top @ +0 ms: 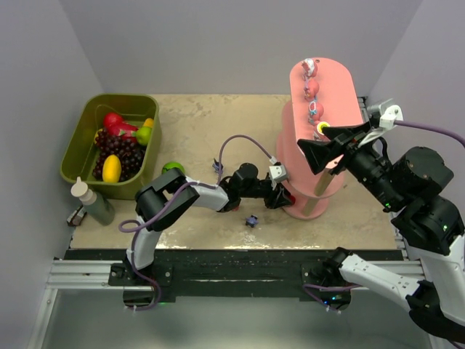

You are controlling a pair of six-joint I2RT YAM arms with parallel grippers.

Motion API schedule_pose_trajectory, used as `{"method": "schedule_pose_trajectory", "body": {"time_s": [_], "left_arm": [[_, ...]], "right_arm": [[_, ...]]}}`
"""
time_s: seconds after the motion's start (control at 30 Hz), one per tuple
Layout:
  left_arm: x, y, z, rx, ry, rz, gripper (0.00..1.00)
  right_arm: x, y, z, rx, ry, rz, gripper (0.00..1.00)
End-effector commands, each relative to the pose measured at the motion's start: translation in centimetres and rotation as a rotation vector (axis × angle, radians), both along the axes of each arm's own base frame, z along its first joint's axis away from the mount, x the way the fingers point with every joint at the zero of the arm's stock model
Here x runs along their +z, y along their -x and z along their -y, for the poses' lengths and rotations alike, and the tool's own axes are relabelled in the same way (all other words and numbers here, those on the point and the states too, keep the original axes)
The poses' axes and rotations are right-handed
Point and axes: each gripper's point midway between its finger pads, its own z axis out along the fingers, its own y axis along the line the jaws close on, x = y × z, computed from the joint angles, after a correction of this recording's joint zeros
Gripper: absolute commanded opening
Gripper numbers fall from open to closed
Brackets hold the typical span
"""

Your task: Place and organize the plastic toys onto the shelf

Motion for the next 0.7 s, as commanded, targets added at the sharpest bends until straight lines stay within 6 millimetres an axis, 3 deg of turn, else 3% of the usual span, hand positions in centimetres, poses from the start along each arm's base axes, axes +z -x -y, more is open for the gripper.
{"method": "schedule_pose_trajectory", "body": {"time_s": [0.0,0.3,0.67], "left_arm": [[1.1,-1.7,0.6,0.048,0.023,0.066,0.05],[0.3,-1.8,0.6,0.057,0.015,0.062,0.17],[0.6,-1.7,0.8,0.04,0.029,0.065,0.52]], "right_arm": [[1.2,0.2,0.9,-0.029,-0.015,0.038,0.75],[1.3,0.4,1.5,-0.045,-0.007,0.046,0.75],[1.2,0.5,2.1,-0.067,-0.006,0.049,0.75]]}}
